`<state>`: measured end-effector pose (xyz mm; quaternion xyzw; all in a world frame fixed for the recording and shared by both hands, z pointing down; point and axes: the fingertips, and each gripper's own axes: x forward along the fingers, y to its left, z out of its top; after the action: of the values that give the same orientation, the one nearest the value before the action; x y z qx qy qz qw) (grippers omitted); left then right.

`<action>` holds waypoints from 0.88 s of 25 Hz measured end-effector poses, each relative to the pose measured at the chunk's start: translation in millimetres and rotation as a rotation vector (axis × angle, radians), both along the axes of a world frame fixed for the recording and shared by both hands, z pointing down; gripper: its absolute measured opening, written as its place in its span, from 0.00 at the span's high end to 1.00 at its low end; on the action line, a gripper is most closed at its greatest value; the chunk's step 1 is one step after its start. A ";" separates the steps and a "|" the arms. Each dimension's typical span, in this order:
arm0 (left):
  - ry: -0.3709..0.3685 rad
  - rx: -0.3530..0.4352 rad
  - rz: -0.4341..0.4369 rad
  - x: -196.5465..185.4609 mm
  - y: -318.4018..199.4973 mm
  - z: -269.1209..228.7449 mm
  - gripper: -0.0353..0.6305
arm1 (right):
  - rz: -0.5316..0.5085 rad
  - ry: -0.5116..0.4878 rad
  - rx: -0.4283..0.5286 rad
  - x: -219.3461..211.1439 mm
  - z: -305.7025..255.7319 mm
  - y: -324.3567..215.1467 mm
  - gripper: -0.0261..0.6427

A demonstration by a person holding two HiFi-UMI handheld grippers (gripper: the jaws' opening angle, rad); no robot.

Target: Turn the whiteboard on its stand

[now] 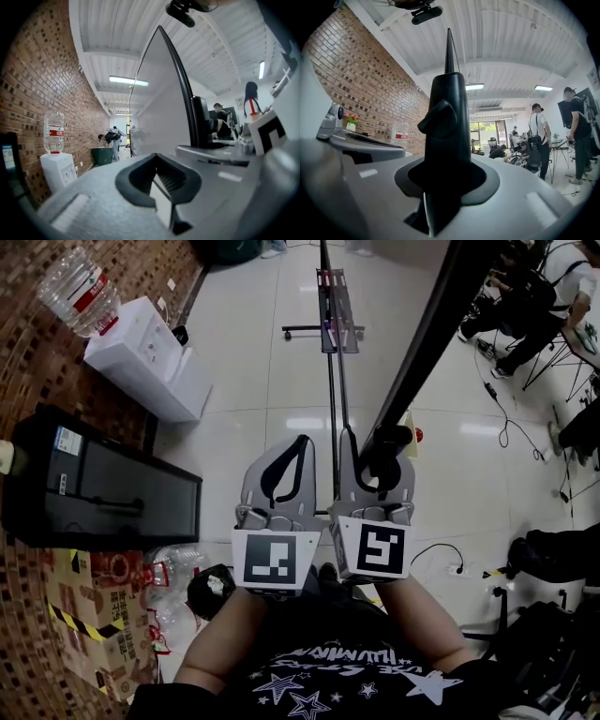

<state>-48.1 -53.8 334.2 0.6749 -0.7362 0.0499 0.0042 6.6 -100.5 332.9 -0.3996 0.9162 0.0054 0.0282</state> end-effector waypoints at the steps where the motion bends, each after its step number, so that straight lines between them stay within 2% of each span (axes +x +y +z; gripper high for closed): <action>1: -0.003 -0.002 -0.005 1.8 3.6 0.1 0.94 | -0.001 -0.003 0.002 1.6 -0.8 3.4 0.75; 13: 0.014 0.010 -0.012 11.6 30.7 -0.3 0.94 | 0.003 -0.010 0.002 19.5 -1.0 40.3 0.74; 22: 0.045 0.013 0.057 16.6 56.5 12.0 0.94 | 0.031 -0.021 0.040 34.9 2.5 62.2 0.75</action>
<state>-31.5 2.7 346.2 0.6966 -0.7167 0.0298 0.0149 41.4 -38.3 335.3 -0.4133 0.9092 0.0198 0.0456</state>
